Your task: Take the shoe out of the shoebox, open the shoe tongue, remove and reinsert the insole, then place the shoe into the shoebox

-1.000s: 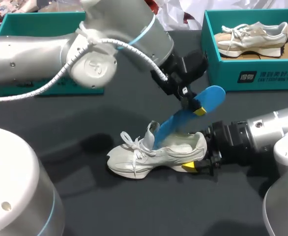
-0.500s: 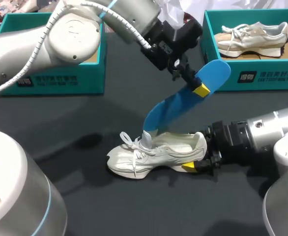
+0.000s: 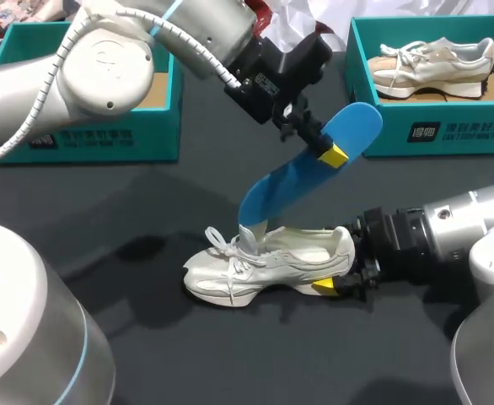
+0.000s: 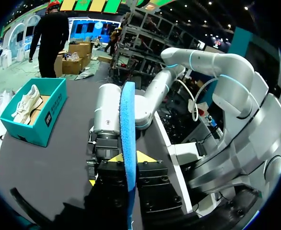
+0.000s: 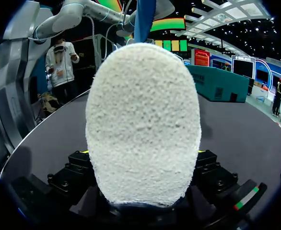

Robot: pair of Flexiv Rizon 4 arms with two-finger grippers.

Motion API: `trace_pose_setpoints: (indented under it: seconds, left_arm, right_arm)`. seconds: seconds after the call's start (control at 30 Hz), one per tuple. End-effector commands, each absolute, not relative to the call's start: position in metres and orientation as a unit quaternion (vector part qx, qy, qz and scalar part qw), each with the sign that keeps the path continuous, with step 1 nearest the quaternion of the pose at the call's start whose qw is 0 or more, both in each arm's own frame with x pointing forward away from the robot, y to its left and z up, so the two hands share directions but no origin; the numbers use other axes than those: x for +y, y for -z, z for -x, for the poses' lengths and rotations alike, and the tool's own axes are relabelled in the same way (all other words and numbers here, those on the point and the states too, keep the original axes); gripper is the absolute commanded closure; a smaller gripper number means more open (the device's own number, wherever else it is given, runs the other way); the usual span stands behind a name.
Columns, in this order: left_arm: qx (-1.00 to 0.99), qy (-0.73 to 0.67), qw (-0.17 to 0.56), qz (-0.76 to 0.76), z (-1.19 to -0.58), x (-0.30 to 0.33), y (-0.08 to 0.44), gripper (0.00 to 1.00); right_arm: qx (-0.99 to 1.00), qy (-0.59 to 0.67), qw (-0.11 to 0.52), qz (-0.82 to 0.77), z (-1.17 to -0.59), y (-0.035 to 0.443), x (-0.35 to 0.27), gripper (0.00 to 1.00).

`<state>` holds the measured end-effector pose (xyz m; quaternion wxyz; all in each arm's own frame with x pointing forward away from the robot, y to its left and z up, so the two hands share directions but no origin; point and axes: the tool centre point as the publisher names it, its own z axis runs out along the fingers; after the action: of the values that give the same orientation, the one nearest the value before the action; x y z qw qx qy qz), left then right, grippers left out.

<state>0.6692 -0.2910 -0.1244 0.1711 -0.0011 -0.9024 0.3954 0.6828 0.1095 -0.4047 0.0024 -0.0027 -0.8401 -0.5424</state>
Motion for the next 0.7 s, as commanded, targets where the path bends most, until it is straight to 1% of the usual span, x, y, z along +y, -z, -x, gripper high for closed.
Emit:
trace_pose_setpoints:
  seconds: [0.03, 0.23, 0.33, 0.7]
  left_arm:
    - [-0.892, -0.419, 0.170, 0.002, -0.669, -0.292, 0.113, 1.00]
    - [-0.821, -0.547, 0.162, -0.002, -0.653, -0.288, 0.045, 1.00]
    - [-0.772, -0.604, 0.198, -0.003, -0.645, -0.289, 0.011, 1.00]
    - [-0.772, -0.604, 0.198, -0.003, -0.645, -0.289, 0.011, 1.00]
  right_arm:
    - [-0.841, 0.541, 0.002, 0.004, -0.682, 0.405, 0.111, 1.00]
    - [-0.841, 0.541, 0.002, 0.004, -0.682, 0.405, 0.111, 1.00]
    - [-0.841, 0.541, 0.002, 0.004, -0.682, 0.405, 0.111, 1.00]
    - [-0.841, 0.541, 0.002, 0.004, -0.682, 0.405, 0.111, 1.00]
